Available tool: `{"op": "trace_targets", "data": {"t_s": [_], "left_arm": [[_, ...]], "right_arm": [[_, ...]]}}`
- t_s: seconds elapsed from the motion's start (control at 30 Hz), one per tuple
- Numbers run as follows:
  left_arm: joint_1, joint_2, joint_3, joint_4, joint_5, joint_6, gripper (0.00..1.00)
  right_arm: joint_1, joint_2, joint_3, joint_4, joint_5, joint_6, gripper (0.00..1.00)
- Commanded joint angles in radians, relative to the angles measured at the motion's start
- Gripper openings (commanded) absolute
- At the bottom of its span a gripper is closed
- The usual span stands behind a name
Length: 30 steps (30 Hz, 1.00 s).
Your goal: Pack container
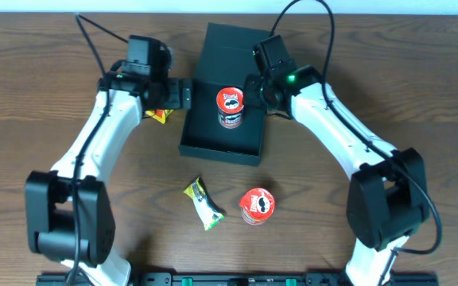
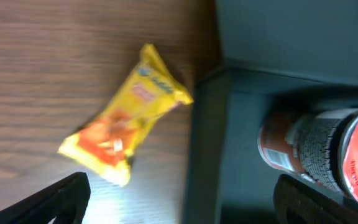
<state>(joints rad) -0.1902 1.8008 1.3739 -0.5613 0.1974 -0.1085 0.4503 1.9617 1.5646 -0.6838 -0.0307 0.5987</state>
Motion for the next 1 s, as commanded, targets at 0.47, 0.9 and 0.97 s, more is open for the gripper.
{"op": "trace_targets", "data": {"t_s": [0.47,0.9,0.97], "left_arm": [[-0.093,0.093,0.001,0.145,0.029,-0.051,0.58],[-0.101,0.093,0.001,0.155,0.032,-0.091,0.06],[-0.106,0.093,0.001,0.158,0.031,-0.090,0.06]], "right_arm": [[0.009,0.019,0.009,0.012,-0.026,0.014,0.01],[0.009,0.019,0.009,0.010,-0.026,0.014,0.01],[0.009,0.019,0.009,0.010,-0.026,0.014,0.01]]}}
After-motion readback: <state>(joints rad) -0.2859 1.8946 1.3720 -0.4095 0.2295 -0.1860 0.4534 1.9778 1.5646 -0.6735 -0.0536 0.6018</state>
